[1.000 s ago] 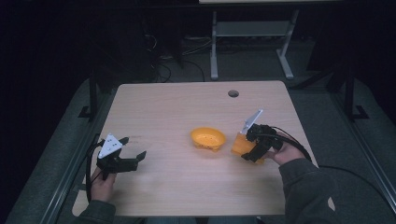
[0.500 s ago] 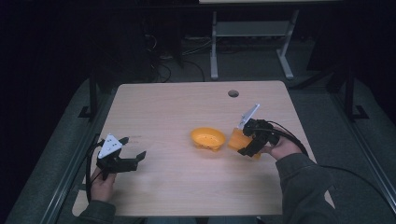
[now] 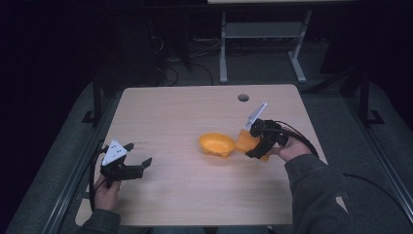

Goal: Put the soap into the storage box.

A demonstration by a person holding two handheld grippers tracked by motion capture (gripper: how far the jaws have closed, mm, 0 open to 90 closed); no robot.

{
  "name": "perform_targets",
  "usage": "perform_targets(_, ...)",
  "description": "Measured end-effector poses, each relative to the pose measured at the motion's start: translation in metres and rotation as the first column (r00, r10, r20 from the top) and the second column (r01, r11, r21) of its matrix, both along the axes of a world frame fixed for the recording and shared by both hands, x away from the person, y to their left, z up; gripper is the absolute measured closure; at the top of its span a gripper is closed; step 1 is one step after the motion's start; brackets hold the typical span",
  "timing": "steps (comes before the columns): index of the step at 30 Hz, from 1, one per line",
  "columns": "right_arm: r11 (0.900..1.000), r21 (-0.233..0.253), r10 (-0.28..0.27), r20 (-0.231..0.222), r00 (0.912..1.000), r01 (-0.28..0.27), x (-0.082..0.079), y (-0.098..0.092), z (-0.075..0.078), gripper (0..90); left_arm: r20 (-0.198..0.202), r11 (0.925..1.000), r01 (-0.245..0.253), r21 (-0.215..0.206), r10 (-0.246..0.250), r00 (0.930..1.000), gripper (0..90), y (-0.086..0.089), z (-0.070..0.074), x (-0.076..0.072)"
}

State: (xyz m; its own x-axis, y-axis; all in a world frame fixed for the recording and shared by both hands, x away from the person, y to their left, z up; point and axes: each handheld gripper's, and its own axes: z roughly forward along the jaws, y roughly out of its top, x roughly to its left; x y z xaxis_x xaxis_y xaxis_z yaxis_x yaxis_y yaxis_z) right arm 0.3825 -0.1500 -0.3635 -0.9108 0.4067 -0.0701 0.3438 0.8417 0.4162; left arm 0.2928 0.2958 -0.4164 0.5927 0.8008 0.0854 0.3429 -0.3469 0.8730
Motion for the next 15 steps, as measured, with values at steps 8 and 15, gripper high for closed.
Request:
perform_targets(8, 1.0, 0.001, 0.012, 0.001, 0.9999, -0.012, 0.004, 0.005, 0.003, 20.6, -0.002, 1.0, 0.0, -0.002, 0.0, 1.0, 13.4, 0.0, 0.0, 0.0)
perform_targets(15, 1.0, 0.009, 0.025, 0.005, 0.9997, -0.025, 0.008, 0.012, 0.008, 20.6, 0.0, 1.0, -0.003, -0.007, 0.003, 1.0, 13.4, 0.001, 0.0, 0.0)
